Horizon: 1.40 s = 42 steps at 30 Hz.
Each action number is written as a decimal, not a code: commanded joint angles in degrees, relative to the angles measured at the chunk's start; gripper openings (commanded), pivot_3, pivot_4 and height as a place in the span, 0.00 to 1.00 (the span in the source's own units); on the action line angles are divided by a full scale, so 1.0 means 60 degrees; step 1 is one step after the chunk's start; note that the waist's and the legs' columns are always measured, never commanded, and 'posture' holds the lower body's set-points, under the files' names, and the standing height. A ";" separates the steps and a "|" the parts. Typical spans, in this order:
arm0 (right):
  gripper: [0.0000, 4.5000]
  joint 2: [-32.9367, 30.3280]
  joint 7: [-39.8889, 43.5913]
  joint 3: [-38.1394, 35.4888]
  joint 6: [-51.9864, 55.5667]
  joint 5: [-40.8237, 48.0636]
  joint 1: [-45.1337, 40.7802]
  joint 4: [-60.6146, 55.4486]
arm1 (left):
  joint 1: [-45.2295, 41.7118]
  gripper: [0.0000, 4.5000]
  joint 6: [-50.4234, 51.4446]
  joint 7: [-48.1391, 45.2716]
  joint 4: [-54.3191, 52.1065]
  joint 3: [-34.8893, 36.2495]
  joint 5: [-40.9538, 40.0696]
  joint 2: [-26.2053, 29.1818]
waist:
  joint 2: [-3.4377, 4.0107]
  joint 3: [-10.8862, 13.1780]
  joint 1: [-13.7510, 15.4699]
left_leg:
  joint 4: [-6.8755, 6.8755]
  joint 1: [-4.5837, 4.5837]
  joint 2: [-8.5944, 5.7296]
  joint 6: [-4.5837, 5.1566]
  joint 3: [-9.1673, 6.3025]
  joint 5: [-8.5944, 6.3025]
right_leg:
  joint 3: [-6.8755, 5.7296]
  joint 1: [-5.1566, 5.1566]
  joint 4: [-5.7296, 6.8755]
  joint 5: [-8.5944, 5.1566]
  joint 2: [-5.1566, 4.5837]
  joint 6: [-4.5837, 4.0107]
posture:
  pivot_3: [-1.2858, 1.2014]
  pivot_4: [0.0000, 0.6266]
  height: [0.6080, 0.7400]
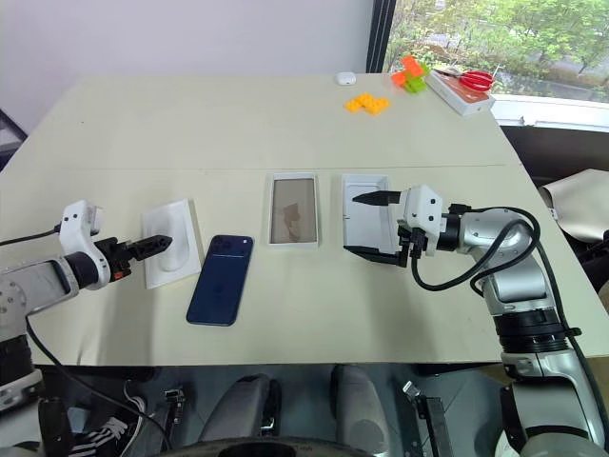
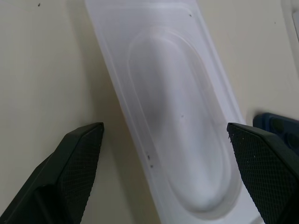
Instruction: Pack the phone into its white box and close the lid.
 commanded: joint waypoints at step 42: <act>1.00 0.0265 -0.0312 -0.0150 -0.0071 0.0185 -0.0133 0.0208 | -0.4185 0.02 -0.1310 0.1731 0.2187 -0.1577 0.0362 -0.3279 | -0.0007 0.0001 0.0002 | 0.0004 -0.0001 -0.0037 -0.0027 -0.0013 0.0015 | -0.0008 0.0019 -0.0007 0.0002 -0.0010 0.0006 | 0.52 0.24 1.00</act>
